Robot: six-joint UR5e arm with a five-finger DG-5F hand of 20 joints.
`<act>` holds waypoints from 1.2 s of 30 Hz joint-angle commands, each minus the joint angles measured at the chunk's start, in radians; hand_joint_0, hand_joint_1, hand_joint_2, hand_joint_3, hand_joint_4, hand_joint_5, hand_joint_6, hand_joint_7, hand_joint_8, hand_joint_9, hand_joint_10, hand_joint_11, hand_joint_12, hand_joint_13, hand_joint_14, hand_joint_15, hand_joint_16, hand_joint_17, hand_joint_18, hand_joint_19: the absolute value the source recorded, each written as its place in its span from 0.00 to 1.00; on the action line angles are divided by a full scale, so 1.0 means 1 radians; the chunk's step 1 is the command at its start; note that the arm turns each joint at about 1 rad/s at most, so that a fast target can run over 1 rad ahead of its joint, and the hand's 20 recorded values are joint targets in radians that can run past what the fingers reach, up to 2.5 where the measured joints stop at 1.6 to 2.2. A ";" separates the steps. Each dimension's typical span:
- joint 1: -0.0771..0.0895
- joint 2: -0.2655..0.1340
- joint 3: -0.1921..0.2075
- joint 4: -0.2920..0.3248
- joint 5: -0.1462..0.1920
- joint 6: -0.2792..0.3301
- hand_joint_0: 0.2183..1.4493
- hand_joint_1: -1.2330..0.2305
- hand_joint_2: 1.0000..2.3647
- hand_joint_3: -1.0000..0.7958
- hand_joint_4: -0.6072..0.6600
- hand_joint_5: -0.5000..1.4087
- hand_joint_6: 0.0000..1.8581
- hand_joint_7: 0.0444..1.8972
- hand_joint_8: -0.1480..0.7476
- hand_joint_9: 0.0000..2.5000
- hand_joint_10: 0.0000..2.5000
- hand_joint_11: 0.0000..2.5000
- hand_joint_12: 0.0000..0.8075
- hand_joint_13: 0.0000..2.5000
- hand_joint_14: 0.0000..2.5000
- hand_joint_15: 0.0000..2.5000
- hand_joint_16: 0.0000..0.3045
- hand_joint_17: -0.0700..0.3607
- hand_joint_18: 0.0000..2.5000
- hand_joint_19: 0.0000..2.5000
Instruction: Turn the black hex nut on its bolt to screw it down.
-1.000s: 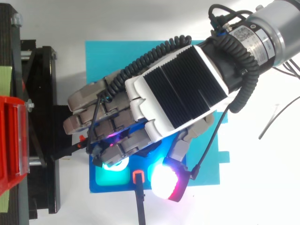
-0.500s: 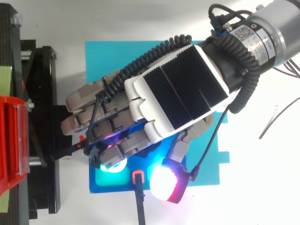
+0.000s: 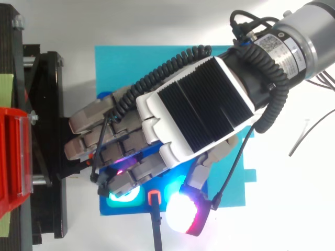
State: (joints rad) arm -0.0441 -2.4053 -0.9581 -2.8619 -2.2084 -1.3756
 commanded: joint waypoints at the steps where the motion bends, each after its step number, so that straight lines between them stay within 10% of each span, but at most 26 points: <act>1: 0.004 0.000 -0.001 0.003 -0.002 0.001 0.18 0.58 0.00 0.28 0.57 0.17 0.36 0.53 0.39 0.27 0.00 0.14 0.14 0.15 0.00 0.06 0.04 0.23 0.00 0.15; 25: -0.026 0.000 -0.001 0.035 -0.039 0.043 0.18 0.58 0.00 0.28 0.57 0.17 0.36 0.53 0.39 0.27 0.00 0.14 0.14 0.15 0.00 0.06 0.04 0.23 0.00 0.14; 36: -0.071 -0.002 -0.004 0.168 -0.143 0.141 0.18 0.58 0.00 0.28 0.57 0.17 0.36 0.53 0.40 0.27 0.00 0.14 0.13 0.15 0.00 0.06 0.04 0.23 0.00 0.14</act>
State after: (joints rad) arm -0.1057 -2.4061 -0.9603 -2.7348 -2.3280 -1.2614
